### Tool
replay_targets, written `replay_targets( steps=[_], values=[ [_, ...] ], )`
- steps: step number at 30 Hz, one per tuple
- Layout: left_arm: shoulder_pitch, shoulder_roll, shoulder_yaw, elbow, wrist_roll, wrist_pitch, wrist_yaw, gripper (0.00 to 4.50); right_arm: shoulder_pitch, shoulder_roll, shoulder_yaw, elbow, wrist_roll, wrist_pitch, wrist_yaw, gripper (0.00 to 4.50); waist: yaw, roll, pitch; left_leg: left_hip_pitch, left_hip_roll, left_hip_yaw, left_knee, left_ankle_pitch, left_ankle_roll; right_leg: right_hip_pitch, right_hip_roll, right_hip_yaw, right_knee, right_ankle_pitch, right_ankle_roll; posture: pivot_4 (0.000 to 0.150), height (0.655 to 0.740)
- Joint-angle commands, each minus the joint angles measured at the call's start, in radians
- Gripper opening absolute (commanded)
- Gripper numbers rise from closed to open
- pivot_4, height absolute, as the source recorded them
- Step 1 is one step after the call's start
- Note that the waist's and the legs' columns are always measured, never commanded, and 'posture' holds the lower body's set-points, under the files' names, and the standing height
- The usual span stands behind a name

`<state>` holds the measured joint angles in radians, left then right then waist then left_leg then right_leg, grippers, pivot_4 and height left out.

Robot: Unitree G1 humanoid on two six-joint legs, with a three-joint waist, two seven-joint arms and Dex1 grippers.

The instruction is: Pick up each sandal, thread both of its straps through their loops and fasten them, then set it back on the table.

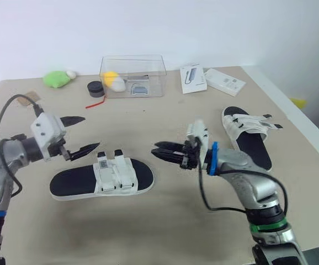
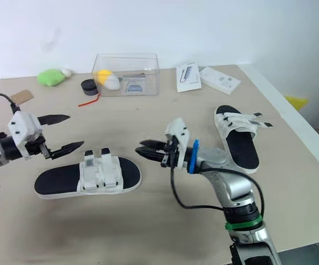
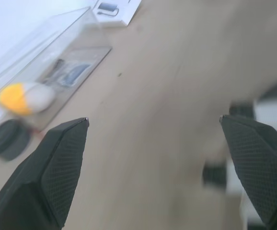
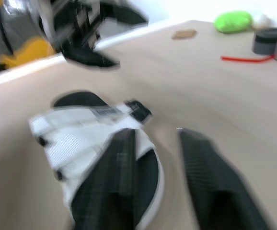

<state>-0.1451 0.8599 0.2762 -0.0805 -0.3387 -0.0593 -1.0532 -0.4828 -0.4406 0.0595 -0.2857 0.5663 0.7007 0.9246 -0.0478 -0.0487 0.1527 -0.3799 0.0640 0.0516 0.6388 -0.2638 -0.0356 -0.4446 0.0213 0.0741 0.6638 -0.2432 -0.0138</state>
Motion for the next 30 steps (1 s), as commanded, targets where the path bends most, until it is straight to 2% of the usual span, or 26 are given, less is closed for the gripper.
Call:
replay_targets(
  steps=[1, 3, 4, 10, 15, 22, 23, 25, 26, 27, 29, 30],
  values=[
    [0.079, 0.040, 0.048, -0.029, 0.075, -0.288, -0.075, 4.50, -0.039, -0.051, -0.064, -0.069, 0.096, 0.043, 0.039, 3.40, 0.003, 0.000, 0.000, 0.000, -0.002, 0.000, 0.000, -0.001, 0.001, 0.001, -0.002, -0.001, 0.000, -0.001, 0.001, 0.150, 0.7400],
    [0.119, 0.043, 0.046, 0.003, 0.104, -0.455, -0.099, 4.50, -0.058, -0.082, -0.066, -0.090, 0.118, 0.048, 0.057, 4.35, 0.003, 0.000, 0.000, -0.001, -0.003, 0.000, 0.000, -0.001, 0.001, 0.000, -0.005, -0.002, 0.000, -0.003, 0.001, 0.150, 0.7400],
    [0.137, 0.045, 0.039, 0.023, 0.116, -0.533, -0.112, 4.50, -0.067, -0.094, -0.064, -0.103, 0.125, 0.048, 0.065, 4.44, 0.003, 0.001, 0.000, -0.001, -0.004, 0.000, 0.000, -0.001, 0.001, 0.001, -0.005, -0.002, 0.000, -0.003, 0.002, 0.150, 0.7400],
    [0.142, 0.035, -0.048, 0.126, 0.155, -0.777, -0.118, 4.50, -0.086, -0.145, -0.032, -0.154, 0.141, 0.049, 0.093, 4.44, 0.002, 0.001, 0.001, -0.002, -0.005, 0.000, 0.002, -0.002, 0.002, 0.001, -0.006, -0.003, 0.000, -0.004, 0.005, 0.150, 0.7400],
    [0.052, -0.009, -0.159, 0.183, 0.198, -0.829, -0.066, 4.50, -0.102, -0.163, -0.015, -0.152, 0.111, 0.029, 0.074, 4.44, 0.003, 0.002, 0.001, -0.004, -0.005, -0.001, 0.006, -0.002, 0.002, 0.001, -0.005, -0.005, 0.000, -0.002, 0.007, 0.150, 0.7400],
    [0.000, -0.026, -0.236, 0.232, 0.225, -0.874, -0.037, 4.50, -0.108, -0.177, -0.016, -0.161, 0.116, 0.030, 0.072, 4.44, 0.002, 0.003, 0.002, -0.007, -0.004, 0.000, 0.015, -0.005, 0.009, 0.002, -0.005, -0.005, 0.002, 0.000, 0.008, 0.150, 0.7400],
    [-0.004, -0.022, -0.240, 0.238, 0.220, -0.874, -0.036, 4.10, -0.109, -0.178, -0.017, -0.161, 0.118, 0.030, 0.072, 4.50, 0.002, 0.003, 0.002, -0.007, -0.004, 0.000, 0.015, -0.005, 0.009, 0.002, -0.005, -0.005, 0.002, 0.000, 0.008, 0.150, 0.7400],
    [-0.013, -0.012, -0.246, 0.249, 0.202, -0.875, -0.037, 3.92, -0.109, -0.179, -0.019, -0.163, 0.122, 0.031, 0.073, 4.50, 0.002, 0.003, 0.002, -0.007, -0.004, 0.000, 0.016, -0.005, 0.009, 0.002, -0.005, -0.005, 0.002, 0.000, 0.008, 0.150, 0.7400],
    [-0.017, -0.006, -0.249, 0.255, 0.194, -0.876, -0.037, 3.50, -0.110, -0.179, -0.019, -0.161, 0.123, 0.030, 0.073, 4.50, 0.002, 0.003, 0.002, -0.007, -0.004, 0.000, 0.016, -0.005, 0.009, 0.002, -0.005, -0.005, 0.002, 0.001, 0.008, 0.150, 0.7400],
    [-0.018, 0.001, -0.250, 0.259, 0.186, -0.878, -0.038, 3.50, -0.111, -0.178, -0.018, -0.159, 0.122, 0.029, 0.074, 4.50, 0.002, 0.003, 0.002, -0.007, -0.004, 0.000, 0.016, -0.005, 0.009, 0.002, -0.004, -0.004, 0.002, 0.001, 0.008, 0.150, 0.7400],
    [-0.017, 0.007, -0.239, 0.261, 0.182, -0.880, -0.020, 2.05, -0.113, -0.176, -0.015, -0.154, 0.121, 0.025, 0.077, 4.50, 0.002, 0.003, 0.002, -0.007, -0.004, 0.000, 0.017, -0.005, 0.009, 0.002, -0.003, -0.005, 0.002, 0.001, 0.007, 0.150, 0.7400],
    [-0.018, 0.007, -0.224, 0.260, 0.182, -0.866, 0.000, 1.86, -0.118, -0.172, -0.012, -0.150, 0.120, 0.022, 0.079, 4.50, 0.002, 0.003, 0.002, -0.007, -0.004, 0.000, 0.017, -0.005, 0.009, 0.002, -0.003, -0.004, 0.002, 0.001, 0.007, 0.150, 0.7400]
  ],
)
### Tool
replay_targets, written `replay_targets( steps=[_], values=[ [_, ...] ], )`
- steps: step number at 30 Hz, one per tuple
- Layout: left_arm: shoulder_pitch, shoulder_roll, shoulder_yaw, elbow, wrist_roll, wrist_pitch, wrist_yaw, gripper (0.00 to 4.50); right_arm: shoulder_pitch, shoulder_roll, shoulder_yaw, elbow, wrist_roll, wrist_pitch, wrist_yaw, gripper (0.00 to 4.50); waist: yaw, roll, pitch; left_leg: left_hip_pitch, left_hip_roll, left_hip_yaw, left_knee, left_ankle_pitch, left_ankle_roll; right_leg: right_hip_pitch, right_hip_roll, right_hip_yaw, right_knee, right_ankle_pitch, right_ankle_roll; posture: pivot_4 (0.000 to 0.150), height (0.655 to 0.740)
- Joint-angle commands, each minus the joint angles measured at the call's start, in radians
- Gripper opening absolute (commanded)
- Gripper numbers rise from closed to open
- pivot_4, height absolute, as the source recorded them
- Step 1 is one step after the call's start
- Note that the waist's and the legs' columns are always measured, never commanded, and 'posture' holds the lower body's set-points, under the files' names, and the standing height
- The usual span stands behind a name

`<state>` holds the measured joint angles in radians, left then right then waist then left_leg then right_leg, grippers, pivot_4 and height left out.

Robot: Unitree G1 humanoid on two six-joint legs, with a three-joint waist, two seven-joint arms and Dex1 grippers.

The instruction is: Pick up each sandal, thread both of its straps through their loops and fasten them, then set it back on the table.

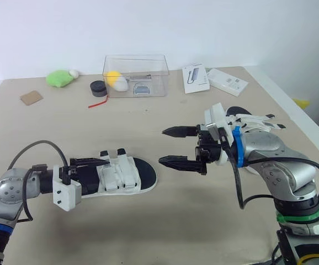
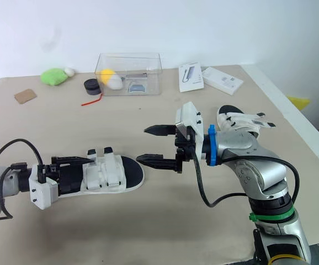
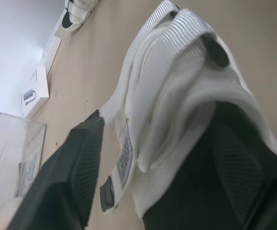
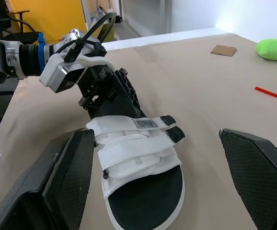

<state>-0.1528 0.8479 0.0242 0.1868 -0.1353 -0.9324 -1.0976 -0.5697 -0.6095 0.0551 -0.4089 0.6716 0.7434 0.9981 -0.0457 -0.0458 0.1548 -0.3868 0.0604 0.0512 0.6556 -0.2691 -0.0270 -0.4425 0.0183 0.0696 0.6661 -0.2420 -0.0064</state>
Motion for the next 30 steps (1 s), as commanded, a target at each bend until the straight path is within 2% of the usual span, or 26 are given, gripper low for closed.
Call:
replay_targets(
  steps=[1, 2, 3, 5, 10, 13, 16, 18, 22, 28, 30],
  values=[
    [-0.012, 0.018, 0.042, -0.006, -0.018, 0.024, 0.061, 1.54, -0.035, 0.000, -0.006, -0.022, 0.014, -0.023, 0.007, 4.50, 0.000, 0.000, 0.000, 0.000, 0.000, 0.000, 0.000, 0.000, 0.000, 0.000, 0.000, 0.000, 0.000, 0.000, 0.000, 0.150, 0.7400],
    [-0.020, 0.017, 0.064, 0.004, -0.009, 0.044, 0.089, 1.45, -0.041, 0.003, -0.003, -0.019, 0.011, -0.027, 0.007, 4.50, 0.000, 0.000, 0.000, 0.000, 0.000, 0.000, 0.000, 0.000, 0.000, 0.000, 0.000, 0.000, 0.000, 0.000, 0.000, 0.150, 0.7400],
    [-0.030, 0.018, 0.085, 0.014, 0.000, 0.065, 0.115, 1.14, -0.047, 0.008, 0.000, -0.014, 0.008, -0.030, 0.006, 4.50, 0.000, 0.000, 0.000, 0.000, 0.000, 0.000, 0.000, 0.000, 0.000, 0.000, 0.000, 0.000, 0.000, 0.000, 0.000, 0.150, 0.7400],
    [-0.052, 0.022, 0.135, 0.033, 0.038, 0.134, 0.196, 0.15, -0.062, 0.017, 0.007, -0.002, 0.001, -0.037, 0.001, 4.50, 0.000, 0.000, 0.000, 0.000, 0.001, 0.000, 0.001, 0.000, 0.000, 0.000, 0.001, 0.000, 0.000, 0.001, 0.000, 0.150, 0.7400],
    [-0.090, 0.014, 0.249, -0.012, 0.134, 0.420, 0.429, 0.15, -0.084, 0.046, 0.040, 0.032, -0.044, -0.076, -0.014, 4.50, 0.000, 0.000, 0.000, 0.000, 0.002, 0.000, 0.003, 0.000, 0.000, 0.000, 0.005, 0.000, 0.001, 0.002, -0.001, 0.150, 0.7400],
    [-0.085, 0.016, 0.280, -0.066, 0.245, 0.542, 0.547, 0.15, -0.088, 0.058, 0.061, 0.050, -0.067, -0.097, -0.010, 4.50, 0.000, 0.000, 0.000, -0.001, 0.003, -0.001, 0.003, 0.000, 0.000, 0.000, 0.005, 0.000, 0.001, 0.002, -0.002, 0.150, 0.7400],
    [-0.066, 0.048, 0.311, -0.054, 0.396, 0.781, 0.673, 0.15, -0.103, 0.077, 0.081, 0.067, -0.086, -0.114, -0.012, 4.50, -0.001, 0.000, 0.000, -0.001, 0.003, 0.000, 0.003, 0.000, 0.000, 0.000, 0.004, 0.000, 0.001, 0.002, -0.002, 0.150, 0.7400],
    [-0.056, 0.046, 0.326, -0.050, 0.442, 0.947, 0.720, 0.15, -0.118, 0.094, 0.086, 0.078, -0.087, -0.115, -0.018, 4.50, -0.005, 0.000, 0.000, -0.001, 0.003, 0.000, 0.003, -0.001, 0.001, -0.001, 0.004, 0.001, 0.001, 0.003, -0.002, 0.150, 0.7400],
    [-0.055, 0.011, 0.307, -0.088, 0.464, 1.156, 0.760, 0.15, -0.139, 0.113, 0.085, 0.102, -0.081, -0.111, -0.018, 4.50, 0.000, 0.000, 0.000, -0.002, 0.003, -0.001, 0.003, -0.001, 0.001, -0.002, 0.006, -0.002, 0.002, 0.003, -0.003, 0.150, 0.7400],
    [-0.063, -0.007, 0.259, -0.090, 0.480, 1.239, 0.783, 0.15, -0.162, 0.124, 0.090, 0.127, -0.087, -0.111, -0.013, 4.50, 0.016, -0.001, -0.001, -0.004, 0.002, -0.001, 0.006, -0.001, 0.001, -0.001, 0.000, -0.004, 0.002, 0.005, -0.003, 0.150, 0.7400],
    [-0.063, -0.006, 0.244, -0.092, 0.466, 1.241, 0.769, 0.84, -0.165, 0.126, 0.091, 0.133, -0.088, -0.114, -0.012, 4.50, 0.016, -0.001, -0.001, -0.003, 0.001, -0.001, 0.006, -0.001, 0.001, -0.001, -0.001, -0.004, 0.002, 0.005, -0.002, 0.150, 0.7400]
  ],
)
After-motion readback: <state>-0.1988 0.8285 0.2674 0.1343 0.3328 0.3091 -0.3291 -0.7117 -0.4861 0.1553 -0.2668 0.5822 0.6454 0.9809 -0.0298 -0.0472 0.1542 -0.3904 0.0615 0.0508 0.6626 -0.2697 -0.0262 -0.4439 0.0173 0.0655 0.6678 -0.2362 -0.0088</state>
